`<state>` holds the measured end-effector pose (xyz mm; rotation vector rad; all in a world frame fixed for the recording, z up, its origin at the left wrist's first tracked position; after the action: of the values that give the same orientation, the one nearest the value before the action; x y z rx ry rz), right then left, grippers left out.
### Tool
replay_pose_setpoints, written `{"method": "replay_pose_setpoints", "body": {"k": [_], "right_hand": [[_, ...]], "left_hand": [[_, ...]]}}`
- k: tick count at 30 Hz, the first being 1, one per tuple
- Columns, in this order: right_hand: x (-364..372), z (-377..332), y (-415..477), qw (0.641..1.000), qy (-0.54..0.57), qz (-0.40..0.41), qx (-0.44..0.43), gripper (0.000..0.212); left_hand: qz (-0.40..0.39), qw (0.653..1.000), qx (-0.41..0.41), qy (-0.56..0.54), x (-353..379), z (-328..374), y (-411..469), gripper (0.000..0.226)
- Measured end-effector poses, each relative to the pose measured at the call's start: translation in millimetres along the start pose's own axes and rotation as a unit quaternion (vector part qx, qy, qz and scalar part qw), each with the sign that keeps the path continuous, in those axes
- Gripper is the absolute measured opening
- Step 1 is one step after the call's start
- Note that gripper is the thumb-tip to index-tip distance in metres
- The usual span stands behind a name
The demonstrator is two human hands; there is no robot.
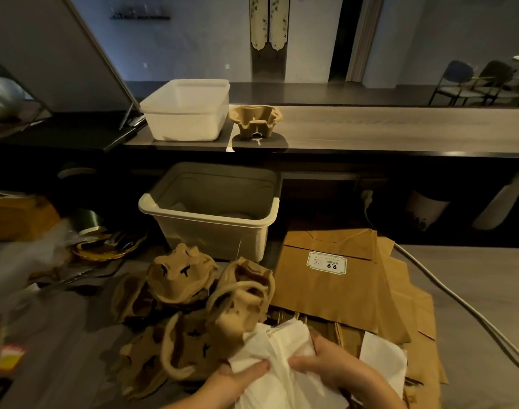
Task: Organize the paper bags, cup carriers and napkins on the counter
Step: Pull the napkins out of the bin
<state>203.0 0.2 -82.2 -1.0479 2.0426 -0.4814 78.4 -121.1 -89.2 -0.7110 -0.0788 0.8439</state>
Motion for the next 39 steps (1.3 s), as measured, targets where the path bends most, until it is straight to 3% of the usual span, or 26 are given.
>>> {"method": "replay_pose_setpoints", "body": {"k": [2,6,10,13,15,17,20,22,23,25,29,39], "right_hand": [[7,-2,5,0.999,-0.022,0.02,0.012,0.067],[13,-6,13,0.994,-0.065,0.09,0.014,0.07],[-4,-19,6,0.963,-0.19,0.185,-0.045,0.073],[-15,-26,5,0.94,-0.248,0.218,-0.082,0.073],[-11,-25,11,0.951,-0.231,0.19,-0.074,0.077],[-1,-23,17,0.959,-0.226,0.16,-0.06,0.084],[6,-24,22,0.953,-0.255,0.154,-0.055,0.081],[4,-27,23,0.943,-0.281,0.167,-0.062,0.083],[2,-28,24,0.938,-0.293,0.173,-0.068,0.085],[-1,-30,27,0.932,-0.306,0.177,-0.081,0.086],[-4,-34,32,0.929,-0.313,0.176,-0.092,0.073],[-5,-34,23,0.914,-0.321,0.223,-0.111,0.067]], "left_hand": [[-0.014,1.0,-0.011,-0.019,0,1,4,0.081],[-0.02,1.0,0.016,0.01,-2,0,6,0.074],[-0.042,0.999,0.015,0.022,4,13,14,0.065],[-0.034,0.999,-0.014,0.017,-3,23,14,0.088],[-0.059,0.995,0.018,0.074,-3,34,12,0.103],[-0.088,0.975,0.043,0.197,-4,42,12,0.08],[-0.1,0.918,0.103,0.37,-3,58,2,0.079],[-0.086,0.881,0.101,0.454,-2,54,7,0.093],[-0.079,0.873,0.083,0.475,-2,49,14,0.088],[-0.077,0.88,0.033,0.468,-1,35,31,0.072],[-0.077,0.92,-0.028,0.383,0,13,59,0.07],[-0.069,0.928,0.0,0.365,-1,13,60,0.072]]}}
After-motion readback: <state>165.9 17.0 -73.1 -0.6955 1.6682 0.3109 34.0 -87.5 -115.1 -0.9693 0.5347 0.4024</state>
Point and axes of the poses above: each hand's wrist, its own y-axis towards the middle knuckle, its own x-axis out of the palm, z = x × y, the point moved 8 cm from there along y, towards the middle knuckle, and after that the axes turned 12 degrees about z, right-handed, at the moved point
